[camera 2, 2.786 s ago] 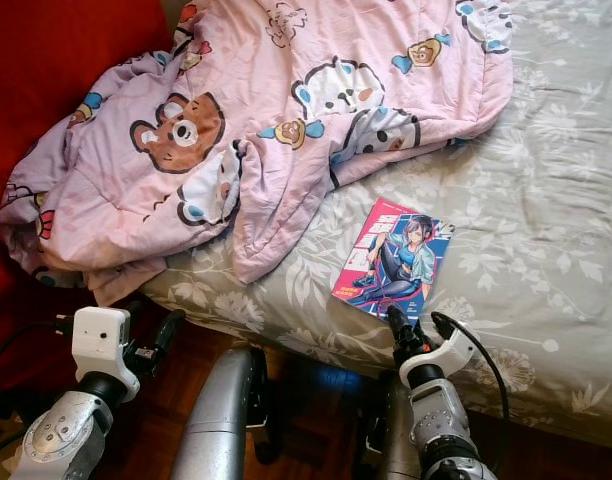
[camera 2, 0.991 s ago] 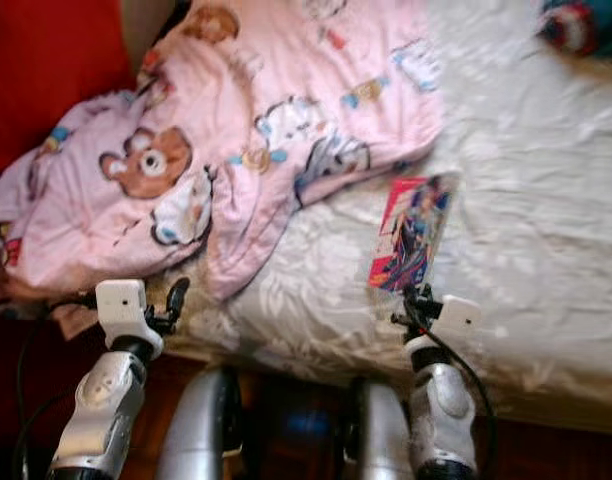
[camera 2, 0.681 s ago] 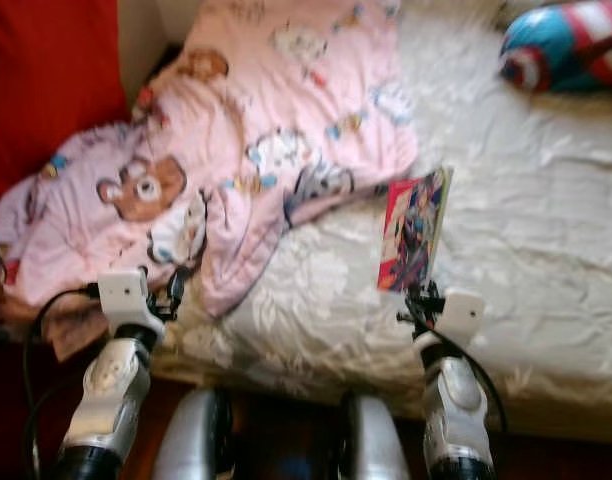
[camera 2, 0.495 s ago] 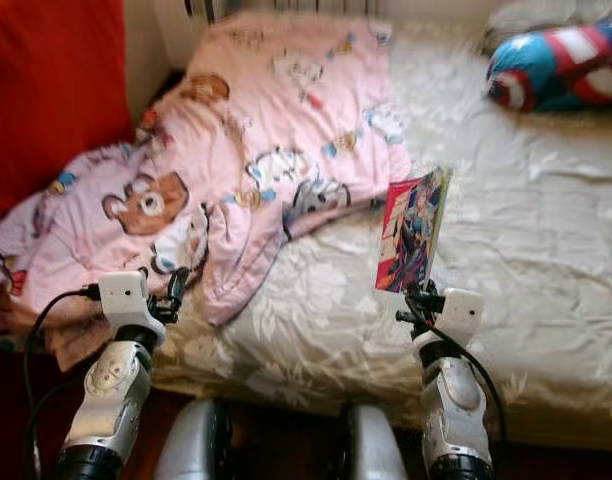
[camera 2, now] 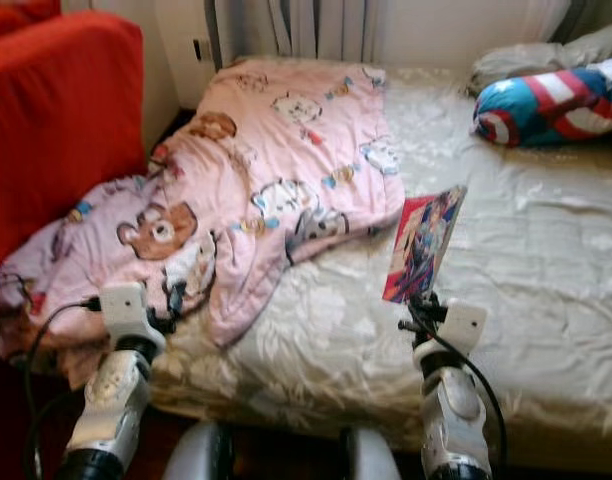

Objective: Clean up the room

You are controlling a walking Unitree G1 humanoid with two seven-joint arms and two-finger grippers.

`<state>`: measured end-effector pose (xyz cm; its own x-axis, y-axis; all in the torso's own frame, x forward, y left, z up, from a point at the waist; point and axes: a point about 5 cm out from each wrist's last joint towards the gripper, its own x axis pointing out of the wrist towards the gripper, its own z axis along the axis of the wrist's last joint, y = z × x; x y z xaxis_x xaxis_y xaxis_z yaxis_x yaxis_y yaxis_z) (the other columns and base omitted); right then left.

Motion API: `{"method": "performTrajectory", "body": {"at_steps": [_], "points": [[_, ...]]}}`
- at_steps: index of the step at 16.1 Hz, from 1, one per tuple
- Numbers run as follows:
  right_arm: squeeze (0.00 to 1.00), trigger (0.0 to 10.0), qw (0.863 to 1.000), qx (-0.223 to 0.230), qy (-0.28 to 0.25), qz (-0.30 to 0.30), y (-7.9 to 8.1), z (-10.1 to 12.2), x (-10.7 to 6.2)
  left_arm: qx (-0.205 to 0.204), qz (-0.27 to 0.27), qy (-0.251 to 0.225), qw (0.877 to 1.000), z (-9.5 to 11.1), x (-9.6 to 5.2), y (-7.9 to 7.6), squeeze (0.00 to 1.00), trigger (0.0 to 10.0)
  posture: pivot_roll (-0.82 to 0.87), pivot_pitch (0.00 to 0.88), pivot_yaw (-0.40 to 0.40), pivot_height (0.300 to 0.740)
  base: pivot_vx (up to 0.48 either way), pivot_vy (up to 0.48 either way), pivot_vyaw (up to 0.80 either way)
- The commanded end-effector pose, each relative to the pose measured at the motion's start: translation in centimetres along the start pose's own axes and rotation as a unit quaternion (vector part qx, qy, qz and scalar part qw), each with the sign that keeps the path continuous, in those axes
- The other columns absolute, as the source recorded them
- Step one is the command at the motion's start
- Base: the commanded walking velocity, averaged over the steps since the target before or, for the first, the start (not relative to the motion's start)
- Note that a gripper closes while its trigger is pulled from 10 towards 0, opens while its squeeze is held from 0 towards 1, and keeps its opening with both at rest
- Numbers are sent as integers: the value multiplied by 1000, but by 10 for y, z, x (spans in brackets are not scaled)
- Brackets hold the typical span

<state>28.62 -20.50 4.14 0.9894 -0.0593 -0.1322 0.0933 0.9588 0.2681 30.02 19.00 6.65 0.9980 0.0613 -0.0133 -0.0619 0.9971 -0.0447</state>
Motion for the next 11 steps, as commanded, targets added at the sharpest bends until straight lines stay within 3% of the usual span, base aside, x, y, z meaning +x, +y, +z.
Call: {"method": "performTrajectory", "body": {"at_steps": [1,4,7,11], "points": [[0,10000,1000,0,-18,1,0,8,3,-2,-3,3,1000,-1,1,-1,0,10000,4,40,-19,702,0,0,0],[0,10000,1000,-2,7,1,1,-5,0,-2,-4,35,999,-16,-3,1,0,10000,12,31,-19,737,0,0,0],[0,10000,1000,-1,20,-3,0,-12,-1,1,-22,81,996,-33,-7,1,0,10000,13,33,-16,740,0,0,0],[0,10000,995,-10,95,-25,-16,-41,-13,8,-41,171,984,-68,-26,2,0,10000,10,64,-16,740,0,0,0]]}}
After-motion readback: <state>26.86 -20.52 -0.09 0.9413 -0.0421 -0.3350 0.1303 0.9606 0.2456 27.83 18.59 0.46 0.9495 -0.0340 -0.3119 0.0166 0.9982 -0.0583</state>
